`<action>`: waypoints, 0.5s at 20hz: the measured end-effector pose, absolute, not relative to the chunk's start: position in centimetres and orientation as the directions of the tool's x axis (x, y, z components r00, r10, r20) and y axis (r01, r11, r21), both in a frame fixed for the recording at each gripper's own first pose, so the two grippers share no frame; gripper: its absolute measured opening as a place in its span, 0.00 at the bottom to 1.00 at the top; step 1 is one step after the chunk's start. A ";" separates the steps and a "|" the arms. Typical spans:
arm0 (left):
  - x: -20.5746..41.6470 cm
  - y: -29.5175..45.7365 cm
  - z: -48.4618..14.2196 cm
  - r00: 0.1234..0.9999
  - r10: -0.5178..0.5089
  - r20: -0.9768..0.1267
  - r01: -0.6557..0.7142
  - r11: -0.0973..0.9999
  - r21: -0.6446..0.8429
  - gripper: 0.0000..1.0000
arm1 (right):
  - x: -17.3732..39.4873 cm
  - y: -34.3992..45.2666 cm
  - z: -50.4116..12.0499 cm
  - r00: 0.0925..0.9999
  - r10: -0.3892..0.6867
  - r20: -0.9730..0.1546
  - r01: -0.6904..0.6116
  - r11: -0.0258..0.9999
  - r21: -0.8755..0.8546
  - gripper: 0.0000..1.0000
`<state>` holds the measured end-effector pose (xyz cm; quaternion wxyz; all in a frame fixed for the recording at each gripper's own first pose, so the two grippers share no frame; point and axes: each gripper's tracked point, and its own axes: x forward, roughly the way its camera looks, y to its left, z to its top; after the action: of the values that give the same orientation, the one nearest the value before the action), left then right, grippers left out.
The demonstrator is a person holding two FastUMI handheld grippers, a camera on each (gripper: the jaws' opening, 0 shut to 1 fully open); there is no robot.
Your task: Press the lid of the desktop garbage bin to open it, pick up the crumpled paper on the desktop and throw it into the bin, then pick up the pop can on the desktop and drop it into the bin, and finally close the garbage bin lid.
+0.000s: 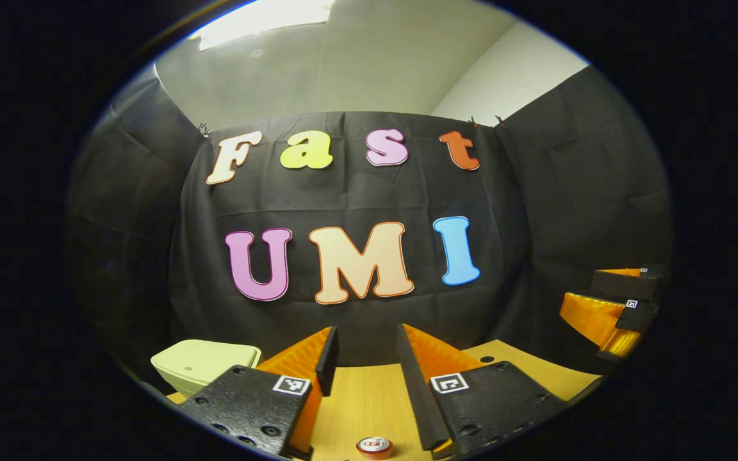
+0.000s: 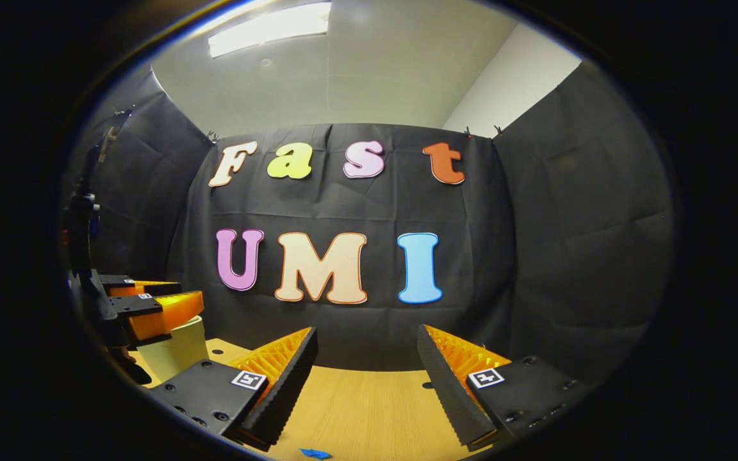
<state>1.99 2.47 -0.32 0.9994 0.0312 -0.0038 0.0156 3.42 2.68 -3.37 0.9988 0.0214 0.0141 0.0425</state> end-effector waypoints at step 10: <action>0.7 9.8 -0.3 0.980 0.196 0.016 -0.197 0.978 0.070 0.00 | 3.6 7.1 -4.0 0.988 0.148 -0.040 -0.146 0.988 0.049 0.98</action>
<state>0.67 9.83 -0.28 0.9944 0.0356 -0.0043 0.0989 3.62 7.13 -4.04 0.9968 0.0230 0.0219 0.0735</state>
